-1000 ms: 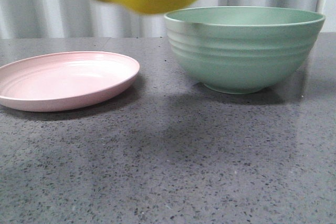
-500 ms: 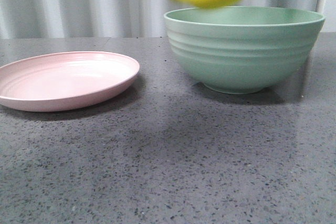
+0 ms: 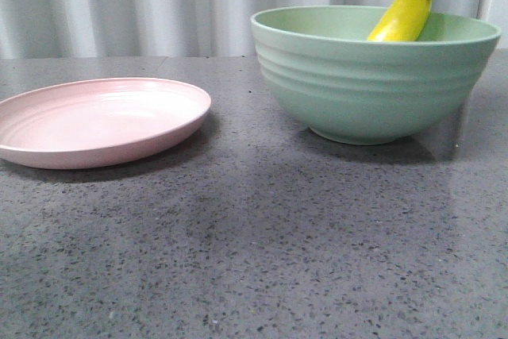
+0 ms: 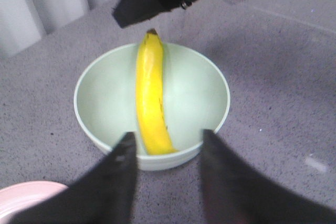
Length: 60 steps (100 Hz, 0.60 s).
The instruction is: Transfer banana from pink plate to green bowl
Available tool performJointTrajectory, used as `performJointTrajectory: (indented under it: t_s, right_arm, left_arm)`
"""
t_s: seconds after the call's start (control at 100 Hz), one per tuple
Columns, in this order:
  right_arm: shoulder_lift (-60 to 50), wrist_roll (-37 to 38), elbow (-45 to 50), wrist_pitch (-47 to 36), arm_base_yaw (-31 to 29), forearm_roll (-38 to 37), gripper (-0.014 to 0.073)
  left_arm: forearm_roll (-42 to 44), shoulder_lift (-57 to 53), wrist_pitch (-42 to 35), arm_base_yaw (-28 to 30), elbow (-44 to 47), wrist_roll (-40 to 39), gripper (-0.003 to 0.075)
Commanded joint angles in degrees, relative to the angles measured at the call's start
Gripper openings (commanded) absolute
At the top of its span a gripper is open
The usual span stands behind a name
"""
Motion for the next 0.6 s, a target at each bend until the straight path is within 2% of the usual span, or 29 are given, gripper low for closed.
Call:
performJointTrajectory:
  t_s: [0.0, 0.04, 0.2, 0.33, 0.59]
  right_arm:
    - [-4.9, -1.0, -2.1, -0.5, -0.1, -2.3, 0.001]
    - [-6.1, -1.0, -2.1, 1.0, -0.1, -3.4, -0.0082]
    - [-10.9, -1.1, -0.4, 3.6, -0.1, -5.6, -0.007]
    - [-16.8, -1.1, 4.0, 3.2, -0.1, -6.6, -0.007]
    - [-32.5, -2.1, 18.3, -4.5, -0.1, -7.9, -0.007]
  left_arm:
    - [-0.6, -3.2, -3.8, -0.4, -1.6, 0.0, -0.0022]
    - [-0.6, -4.0, -3.8, -0.4, -1.1, 0.0, -0.0019]
    - [-0.6, -8.2, -4.8, -0.4, 2.6, -0.1, -0.0019]
    - [-0.6, -12.7, -9.5, -0.4, 8.2, -2.1, -0.0019]
    - [-0.6, -22.9, -18.1, -0.4, 22.3, -3.0, -0.0019]
